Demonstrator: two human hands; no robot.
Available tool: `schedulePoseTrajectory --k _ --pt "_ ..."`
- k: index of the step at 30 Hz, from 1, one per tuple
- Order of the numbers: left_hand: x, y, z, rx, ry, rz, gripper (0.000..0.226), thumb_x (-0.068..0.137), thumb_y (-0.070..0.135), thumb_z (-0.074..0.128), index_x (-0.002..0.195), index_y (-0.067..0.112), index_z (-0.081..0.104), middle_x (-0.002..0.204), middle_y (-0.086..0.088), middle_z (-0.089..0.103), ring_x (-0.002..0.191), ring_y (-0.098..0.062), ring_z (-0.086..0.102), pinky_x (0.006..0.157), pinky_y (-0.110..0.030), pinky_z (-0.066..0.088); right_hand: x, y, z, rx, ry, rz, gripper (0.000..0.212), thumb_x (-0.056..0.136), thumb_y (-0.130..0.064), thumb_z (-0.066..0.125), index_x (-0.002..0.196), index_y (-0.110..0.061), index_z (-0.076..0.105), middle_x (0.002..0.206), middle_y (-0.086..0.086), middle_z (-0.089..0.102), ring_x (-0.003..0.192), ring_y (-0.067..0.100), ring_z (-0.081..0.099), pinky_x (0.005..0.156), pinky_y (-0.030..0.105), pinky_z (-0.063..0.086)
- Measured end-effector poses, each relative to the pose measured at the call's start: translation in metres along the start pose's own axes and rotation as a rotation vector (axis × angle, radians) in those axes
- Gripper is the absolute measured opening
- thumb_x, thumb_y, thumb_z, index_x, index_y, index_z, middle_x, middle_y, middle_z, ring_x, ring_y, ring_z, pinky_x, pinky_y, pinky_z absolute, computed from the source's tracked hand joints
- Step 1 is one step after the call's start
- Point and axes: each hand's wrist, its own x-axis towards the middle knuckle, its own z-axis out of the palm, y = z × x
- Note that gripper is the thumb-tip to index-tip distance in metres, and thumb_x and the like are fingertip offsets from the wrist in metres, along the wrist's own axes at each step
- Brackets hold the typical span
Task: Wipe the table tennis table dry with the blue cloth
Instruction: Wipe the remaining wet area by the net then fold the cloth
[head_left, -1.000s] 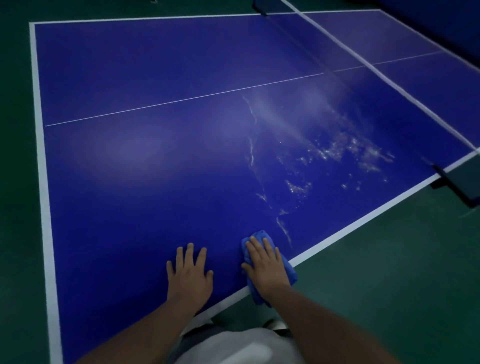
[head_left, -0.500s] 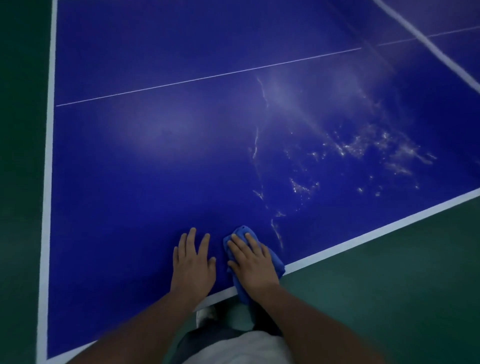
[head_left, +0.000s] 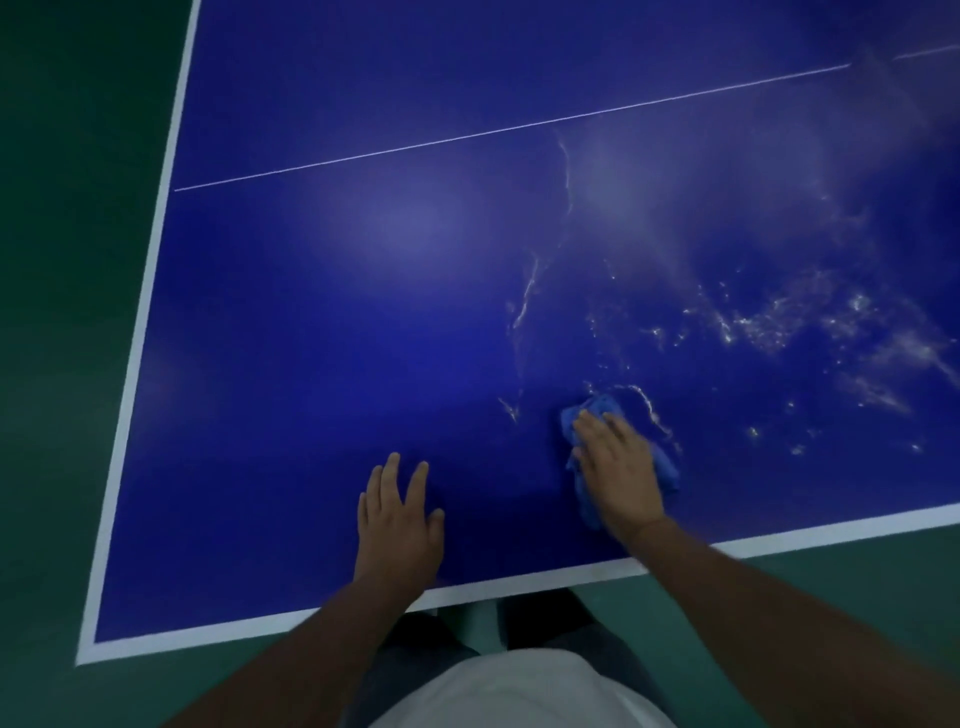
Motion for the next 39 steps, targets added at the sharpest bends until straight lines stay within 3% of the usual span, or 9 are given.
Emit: schedulePoseTrajectory --k 2,4,10,13,20,24,29,34,39 --pt "-0.001 0.004 0.005 -0.013 0.015 -0.027 0.062 0.101 0.036 0.051 0.157 0.02 0.028 0.166 -0.012 0.005 0.153 -0.034 0.003 0.122 -0.05 0.01 -0.023 -0.037 0.019 -0.005 -0.069 -0.287 0.037 0.087 -0.028 0.065 0.122 -0.016 0.067 0.124 0.003 0.068 0.115 0.024 0.054 0.074 0.035 0.054" --pt "-0.003 0.004 0.008 -0.02 0.024 -0.053 0.062 0.1 0.034 0.054 0.156 0.019 0.031 0.166 -0.014 0.008 0.152 -0.035 0.007 0.121 -0.052 0.014 -0.049 -0.072 0.035 -0.004 -0.116 -0.541 0.038 0.092 -0.035 0.056 0.127 -0.024 0.065 0.133 -0.006 0.063 0.122 0.021 0.057 0.083 0.034 0.055" --pt "-0.008 -0.009 0.012 0.025 -0.02 -0.082 0.064 0.098 0.035 0.059 0.155 0.022 0.033 0.166 -0.014 0.01 0.152 -0.038 0.009 0.12 -0.055 0.017 -0.013 -0.097 0.042 -0.046 -0.142 -0.589 0.043 0.097 -0.043 0.039 0.134 -0.033 0.057 0.144 -0.013 0.054 0.13 0.02 0.051 0.089 0.04 0.051" --pt "-0.005 -0.013 0.009 0.032 -0.039 -0.062 0.063 0.099 0.036 0.056 0.156 0.024 0.031 0.167 -0.011 0.006 0.152 -0.036 0.005 0.121 -0.053 0.014 0.034 -0.065 0.032 -0.053 -0.083 -0.414 0.045 0.092 -0.036 0.043 0.131 -0.026 0.064 0.137 -0.006 0.061 0.124 0.027 0.056 0.081 0.041 0.053" --pt "0.021 -0.027 -0.001 0.021 -0.045 -0.009 0.064 0.103 0.04 0.046 0.159 0.027 0.019 0.167 -0.007 -0.004 0.153 -0.032 -0.005 0.123 -0.048 0.005 0.059 -0.013 0.007 0.085 0.124 0.259 0.04 0.106 -0.024 0.048 0.144 -0.011 0.053 0.151 0.003 0.05 0.141 0.033 0.039 0.108 0.05 0.037" --pt "0.041 -0.034 -0.008 -0.005 -0.025 0.009 0.062 0.102 0.038 0.048 0.158 0.024 0.025 0.167 -0.009 0.002 0.153 -0.033 0.0 0.123 -0.051 0.008 0.027 -0.077 0.024 0.117 0.074 -0.152 0.042 0.095 -0.029 0.042 0.121 -0.007 0.065 0.115 0.012 0.068 0.102 0.039 0.065 0.072 0.044 0.056" --pt "0.071 -0.042 -0.015 0.022 -0.03 0.107 0.064 0.1 0.035 0.053 0.157 0.022 0.027 0.167 -0.011 0.008 0.153 -0.034 0.004 0.121 -0.052 0.007 0.034 -0.143 0.045 0.045 -0.06 -0.495 0.042 0.098 -0.039 0.041 0.132 -0.027 0.062 0.141 -0.011 0.057 0.132 0.019 0.046 0.095 0.035 0.046" --pt "0.11 -0.038 -0.024 0.034 -0.039 0.181 0.068 0.102 0.037 0.048 0.16 0.025 0.016 0.167 -0.007 -0.003 0.154 -0.028 -0.008 0.12 -0.044 -0.006 0.125 -0.081 0.044 -0.049 -0.069 -0.216 0.046 0.101 -0.036 0.034 0.138 -0.021 0.058 0.144 -0.002 0.056 0.131 0.029 0.05 0.095 0.046 0.05" --pt "0.144 -0.032 -0.037 0.018 -0.028 0.232 0.067 0.103 0.037 0.045 0.16 0.026 0.012 0.167 -0.006 -0.006 0.153 -0.027 -0.011 0.119 -0.042 -0.01 0.154 -0.018 -0.002 -0.009 0.209 0.265 0.04 0.101 -0.023 0.042 0.128 -0.002 0.063 0.133 0.012 0.064 0.123 0.033 0.056 0.107 0.039 0.038"
